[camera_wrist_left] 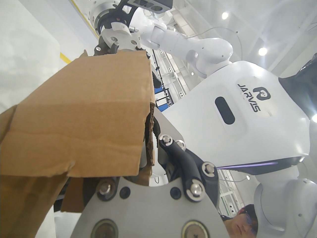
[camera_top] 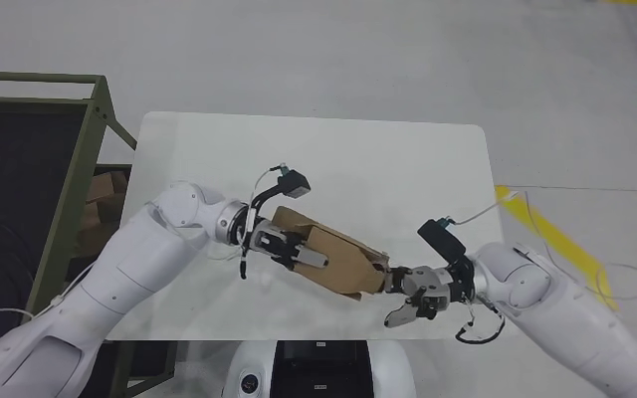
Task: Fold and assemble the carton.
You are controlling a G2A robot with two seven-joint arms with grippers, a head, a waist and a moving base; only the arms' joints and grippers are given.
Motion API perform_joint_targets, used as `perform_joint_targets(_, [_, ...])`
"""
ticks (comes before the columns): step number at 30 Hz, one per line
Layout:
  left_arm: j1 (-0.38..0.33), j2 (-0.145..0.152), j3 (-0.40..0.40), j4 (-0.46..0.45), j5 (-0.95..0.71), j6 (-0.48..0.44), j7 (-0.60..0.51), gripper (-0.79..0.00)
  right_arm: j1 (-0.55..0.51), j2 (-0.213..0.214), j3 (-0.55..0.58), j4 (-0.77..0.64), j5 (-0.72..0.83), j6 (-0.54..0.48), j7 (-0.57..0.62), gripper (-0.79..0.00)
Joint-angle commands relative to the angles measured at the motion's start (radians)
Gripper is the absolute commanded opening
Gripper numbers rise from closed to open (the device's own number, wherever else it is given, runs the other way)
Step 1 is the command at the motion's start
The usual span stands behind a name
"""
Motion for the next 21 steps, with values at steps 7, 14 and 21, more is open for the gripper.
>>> perform_joint_targets(7, [0.026, -0.005, -0.044, 0.006, -0.018, -0.012, 0.012, -0.785, -0.08, -0.015, 0.105, -0.035, -0.044, 0.0, -0.049, 0.0])
perform_joint_targets(14, [0.042, -0.007, -0.085, 0.021, -0.016, -0.014, 0.015, -0.785, -0.166, -0.029, 0.195, -0.051, -0.089, 0.0, -0.085, 0.0])
perform_joint_targets(21, [0.076, -0.005, -0.147, 0.012, -0.034, -0.011, 0.011, -0.785, -0.239, -0.041, 0.275, -0.051, -0.101, 0.0, -0.108, 0.0])
